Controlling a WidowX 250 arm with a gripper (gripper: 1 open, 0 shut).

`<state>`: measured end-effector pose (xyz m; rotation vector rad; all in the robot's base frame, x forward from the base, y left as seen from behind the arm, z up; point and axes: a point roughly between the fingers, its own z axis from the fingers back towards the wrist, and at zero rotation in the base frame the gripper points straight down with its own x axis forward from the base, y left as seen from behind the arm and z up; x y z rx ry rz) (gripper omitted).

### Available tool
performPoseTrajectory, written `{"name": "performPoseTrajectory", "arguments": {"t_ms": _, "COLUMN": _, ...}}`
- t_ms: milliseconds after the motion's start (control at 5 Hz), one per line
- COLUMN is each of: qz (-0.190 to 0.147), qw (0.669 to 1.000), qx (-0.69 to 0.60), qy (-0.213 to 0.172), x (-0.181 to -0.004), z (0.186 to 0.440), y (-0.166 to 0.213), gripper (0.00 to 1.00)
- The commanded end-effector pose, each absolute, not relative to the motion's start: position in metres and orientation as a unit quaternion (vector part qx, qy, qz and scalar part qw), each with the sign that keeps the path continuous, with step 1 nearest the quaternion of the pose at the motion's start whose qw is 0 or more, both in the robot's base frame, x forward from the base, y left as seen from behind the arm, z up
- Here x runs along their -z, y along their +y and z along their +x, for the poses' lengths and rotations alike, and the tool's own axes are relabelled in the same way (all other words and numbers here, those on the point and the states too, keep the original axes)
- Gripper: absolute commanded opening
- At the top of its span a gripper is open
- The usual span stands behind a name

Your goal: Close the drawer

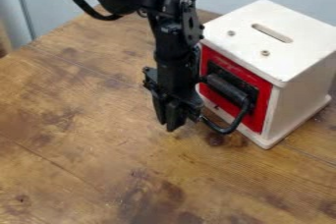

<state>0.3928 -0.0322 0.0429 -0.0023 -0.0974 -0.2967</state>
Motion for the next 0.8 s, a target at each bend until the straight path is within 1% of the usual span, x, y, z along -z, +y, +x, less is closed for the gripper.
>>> {"name": "performPoseTrajectory", "arguments": {"t_ms": 0, "qz": -0.008, "qw": 0.984, "qx": 0.14, "qy": -0.108, "x": -0.075, "z": 0.399, "y": -0.044, "gripper": 0.0}}
{"name": "performPoseTrajectory", "arguments": {"t_ms": 200, "qz": -0.01, "qw": 0.985, "qx": 0.138, "qy": -0.104, "x": -0.078, "z": 0.393, "y": -0.045, "gripper": 0.0}}
{"name": "performPoseTrajectory", "arguments": {"t_ms": 400, "qz": -0.011, "qw": 0.987, "qx": 0.137, "qy": -0.087, "x": -0.079, "z": 0.386, "y": -0.046, "gripper": 0.0}}
{"name": "performPoseTrajectory", "arguments": {"t_ms": 600, "qz": -0.005, "qw": 0.986, "qx": 0.137, "qy": -0.09, "x": -0.087, "z": 0.384, "y": -0.046, "gripper": 0.0}}
